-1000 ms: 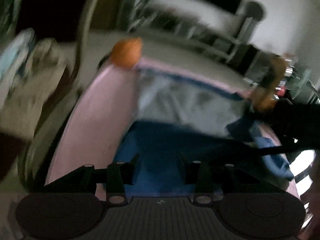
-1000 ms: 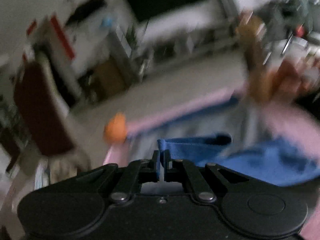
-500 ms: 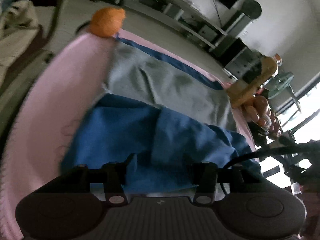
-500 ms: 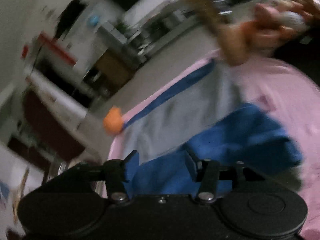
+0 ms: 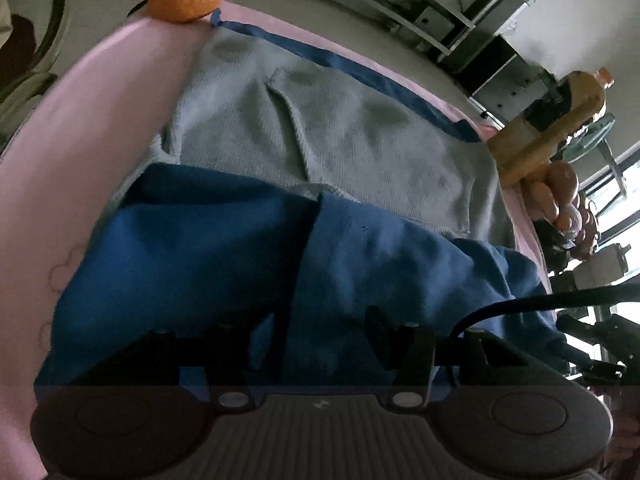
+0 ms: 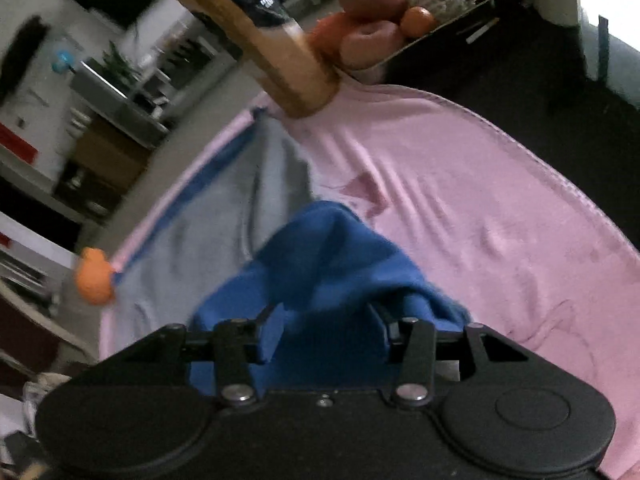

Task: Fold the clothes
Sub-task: 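Lay the held blue sleeve across the sweater body with the right gripper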

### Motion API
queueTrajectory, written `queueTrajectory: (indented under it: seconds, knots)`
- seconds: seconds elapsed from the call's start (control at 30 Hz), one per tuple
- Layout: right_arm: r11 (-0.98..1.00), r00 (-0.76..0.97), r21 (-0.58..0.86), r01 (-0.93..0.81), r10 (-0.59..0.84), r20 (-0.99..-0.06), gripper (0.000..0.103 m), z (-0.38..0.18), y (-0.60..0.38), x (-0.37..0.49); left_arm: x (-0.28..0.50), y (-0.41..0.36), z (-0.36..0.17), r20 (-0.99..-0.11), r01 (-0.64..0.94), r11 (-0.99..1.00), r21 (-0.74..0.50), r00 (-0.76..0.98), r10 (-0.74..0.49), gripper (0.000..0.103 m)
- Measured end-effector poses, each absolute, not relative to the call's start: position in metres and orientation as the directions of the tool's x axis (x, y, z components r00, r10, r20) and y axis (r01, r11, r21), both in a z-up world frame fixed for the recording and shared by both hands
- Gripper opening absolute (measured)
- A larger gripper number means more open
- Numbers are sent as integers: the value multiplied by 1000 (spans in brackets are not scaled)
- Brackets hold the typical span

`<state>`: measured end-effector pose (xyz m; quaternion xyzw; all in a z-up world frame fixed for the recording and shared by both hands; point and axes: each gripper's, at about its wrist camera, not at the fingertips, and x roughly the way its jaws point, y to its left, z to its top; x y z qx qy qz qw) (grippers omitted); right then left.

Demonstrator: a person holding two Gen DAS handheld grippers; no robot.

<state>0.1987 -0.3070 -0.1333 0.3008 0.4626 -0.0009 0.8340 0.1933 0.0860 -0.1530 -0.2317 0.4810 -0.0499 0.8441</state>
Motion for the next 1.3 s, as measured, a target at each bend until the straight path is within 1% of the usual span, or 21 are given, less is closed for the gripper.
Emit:
queueTrajectory:
  seconds: [0.13,0.17,0.2,0.23,0.3,0.4,0.53,0.6,0.63,0.7,0.83,0.9,0.97,1.03,1.07,1.1,1.13,1.17,1.2,1.23,1.3]
  knots:
    - [827,535,465,315,250,-807,45,-146,-305,200,202,90,-160,-771,-146,860,-490,532,-349,48]
    - [825,535,468,318,251,-806,45,-147,-306,201,202,88,-159,-770,-136,867,-479,539,-341,42]
    - [824,537,469,319,251,-806,45,-148,-306,201,200,84,-157,-773,-121,883,-454,546,-323,23]
    - [824,539,468,319,249,-805,45,-148,-306,201,199,81,-155,-775,-107,897,-429,554,-304,15]
    - [820,547,476,317,252,-799,45,-148,-307,199,192,71,-145,-765,-72,925,-374,587,-264,8]
    - [802,575,510,312,268,-773,45,-144,-311,196,170,52,-120,-721,-5,964,-266,664,-195,8]
    - [810,617,507,295,243,-748,46,-136,-313,192,131,31,-81,-610,74,989,-130,780,-138,8]
    - [818,622,493,295,226,-749,46,-135,-312,191,118,29,-68,-571,86,992,-90,812,-122,8]
    - [819,624,489,299,221,-750,46,-135,-313,191,116,29,-65,-569,82,993,-80,814,-113,8]
    - [819,619,482,312,210,-757,46,-137,-315,191,119,32,-66,-597,54,996,-75,797,-89,9]
    - [831,575,442,338,190,-796,46,-145,-314,195,141,50,-103,-730,-45,997,-69,683,-19,10]
    - [828,562,452,332,211,-800,46,-148,-312,196,155,59,-126,-795,-94,994,-53,607,15,15]
    - [833,561,451,320,217,-799,48,-147,-309,196,160,65,-138,-831,-119,991,-62,556,15,20]
    - [837,582,461,296,224,-781,50,-142,-307,193,155,71,-131,-830,-145,986,-77,557,17,30]
    - [835,602,474,280,232,-764,50,-139,-308,190,150,76,-123,-819,-160,983,-94,573,15,37]
    - [832,624,489,262,240,-743,50,-135,-309,186,145,80,-114,-808,-174,978,-112,589,13,38]
    - [828,646,507,242,252,-720,48,-131,-310,182,139,84,-107,-791,-183,974,-134,612,6,38]
    - [825,666,522,217,265,-697,44,-127,-311,177,131,88,-100,-768,-187,970,-158,640,-2,38]
    - [829,676,525,194,275,-684,25,-124,-311,175,126,91,-95,-743,-181,966,-186,669,-18,33]
    - [836,679,522,172,283,-677,13,-123,-310,174,124,90,-94,-728,-158,965,-208,684,-45,31]
    - [853,670,496,162,274,-690,13,-124,-307,177,126,81,-98,-724,-91,970,-226,682,-105,25]
